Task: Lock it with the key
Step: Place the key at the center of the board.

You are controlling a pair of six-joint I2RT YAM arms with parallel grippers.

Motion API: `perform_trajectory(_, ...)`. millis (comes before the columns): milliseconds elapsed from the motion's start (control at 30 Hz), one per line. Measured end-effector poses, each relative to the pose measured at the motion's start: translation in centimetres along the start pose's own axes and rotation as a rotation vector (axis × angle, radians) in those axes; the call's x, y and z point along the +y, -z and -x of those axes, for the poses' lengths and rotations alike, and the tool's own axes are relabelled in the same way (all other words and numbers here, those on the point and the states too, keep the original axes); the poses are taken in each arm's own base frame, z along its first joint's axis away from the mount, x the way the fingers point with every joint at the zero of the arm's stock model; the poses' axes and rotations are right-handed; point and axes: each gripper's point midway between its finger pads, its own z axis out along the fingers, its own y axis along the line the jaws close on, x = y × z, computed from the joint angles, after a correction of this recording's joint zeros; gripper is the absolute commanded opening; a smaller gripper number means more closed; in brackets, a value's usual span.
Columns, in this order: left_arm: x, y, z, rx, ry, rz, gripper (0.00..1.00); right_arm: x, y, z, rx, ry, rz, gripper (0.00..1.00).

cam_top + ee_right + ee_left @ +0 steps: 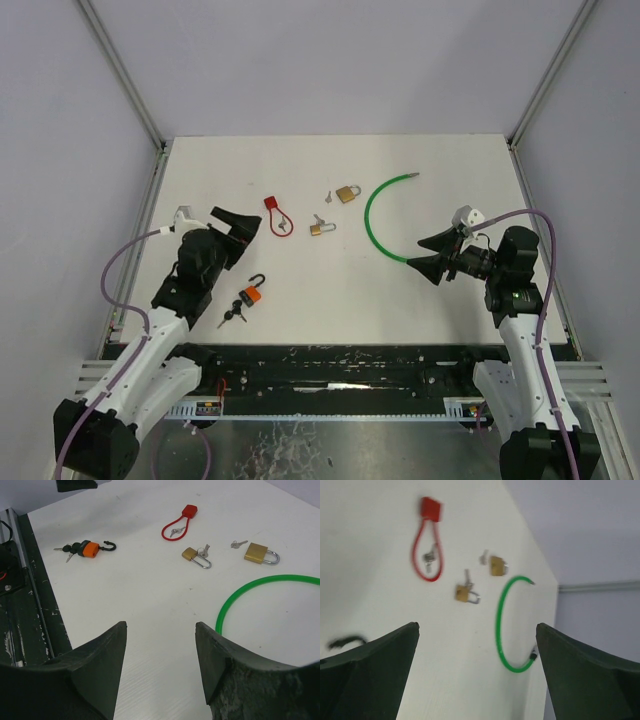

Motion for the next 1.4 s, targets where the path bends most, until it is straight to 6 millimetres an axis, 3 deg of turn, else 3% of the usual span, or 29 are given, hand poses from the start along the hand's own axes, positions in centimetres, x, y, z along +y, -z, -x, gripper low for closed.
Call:
perform_trajectory(167, 3.9, 1.9, -1.0, 0.050, 0.051, 0.346, 1.00, 0.0, 0.0, 0.0, 0.000, 0.009, 0.000, 0.64)
perform_trajectory(267, 5.2, 3.3, -2.5, 0.082, 0.024, 0.471, 1.00, 0.0, 0.0, 0.1, -0.001, 0.013, 0.000, 0.64)
perform_trajectory(400, 8.7, 6.0, -4.1, 0.119, -0.028, 0.663, 1.00, 0.2, 0.1, 0.2, -0.004, 0.020, 0.001, 0.64)
perform_trajectory(633, 11.2, 8.5, -5.5, 0.168, -0.058, 0.773, 1.00, 0.3, 0.1, 0.3, -0.007, 0.025, 0.004, 0.64)
perform_trajectory(833, 13.6, 9.0, -6.9, 0.207, -0.090, 0.845, 1.00, 0.4, 0.2, 0.4, -0.009, 0.030, 0.005, 0.64)
perform_trajectory(1233, 16.7, 7.4, -10.1, 0.318, -0.184, 0.996, 1.00, 0.5, 0.2, 0.5, -0.013, 0.037, 0.005, 0.64)
perform_trajectory(1400, 17.0, 6.5, -10.8, 0.352, -0.217, 1.036, 0.93, 0.6, 0.3, 0.6, -0.014, 0.040, 0.006, 0.64)
